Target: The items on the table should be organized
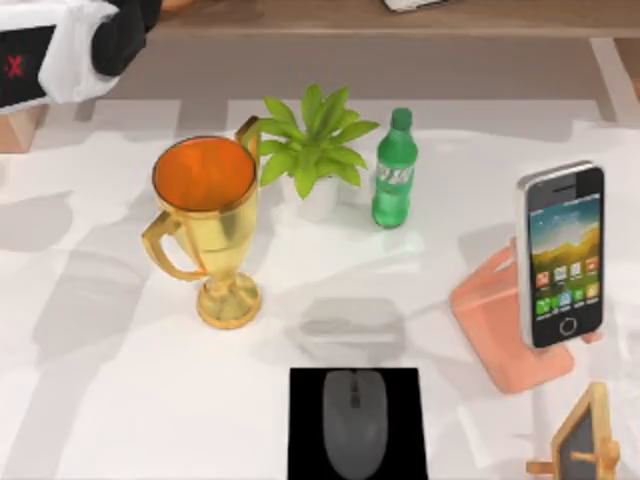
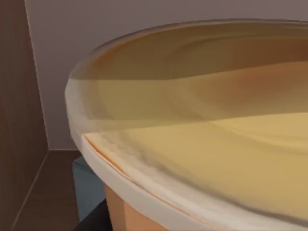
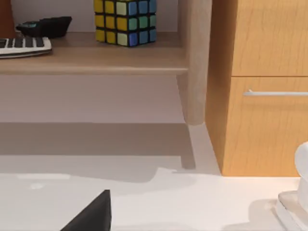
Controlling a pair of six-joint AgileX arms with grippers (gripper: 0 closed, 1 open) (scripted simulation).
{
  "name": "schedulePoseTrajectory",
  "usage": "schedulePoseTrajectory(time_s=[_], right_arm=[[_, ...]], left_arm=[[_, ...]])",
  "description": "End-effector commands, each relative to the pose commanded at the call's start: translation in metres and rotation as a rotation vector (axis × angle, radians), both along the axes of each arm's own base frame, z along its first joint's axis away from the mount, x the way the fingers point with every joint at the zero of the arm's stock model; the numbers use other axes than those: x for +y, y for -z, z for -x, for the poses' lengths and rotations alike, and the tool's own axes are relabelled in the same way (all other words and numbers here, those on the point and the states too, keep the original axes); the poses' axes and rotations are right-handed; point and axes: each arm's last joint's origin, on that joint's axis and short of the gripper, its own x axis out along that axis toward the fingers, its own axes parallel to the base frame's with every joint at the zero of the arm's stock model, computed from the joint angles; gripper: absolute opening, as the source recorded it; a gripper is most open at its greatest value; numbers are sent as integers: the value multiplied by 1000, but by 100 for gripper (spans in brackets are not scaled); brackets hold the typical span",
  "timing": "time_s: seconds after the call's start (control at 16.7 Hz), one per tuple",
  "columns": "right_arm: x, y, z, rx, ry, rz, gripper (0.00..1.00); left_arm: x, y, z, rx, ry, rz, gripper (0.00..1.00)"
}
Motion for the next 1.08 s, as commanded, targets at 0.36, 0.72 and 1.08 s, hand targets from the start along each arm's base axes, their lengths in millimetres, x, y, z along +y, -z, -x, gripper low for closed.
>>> schedulePoseTrajectory(time_s=[0.36, 0.72, 1.08], right_arm=[[0, 0, 0, 0, 0, 0, 100], [0, 0, 0, 0, 0, 0, 100], [0, 0, 0, 0, 0, 0, 100]], left_arm=[[-2, 1, 0, 3, 4, 0, 8], [-2, 1, 0, 3, 4, 0, 53], [-2, 1, 0, 3, 4, 0, 98]])
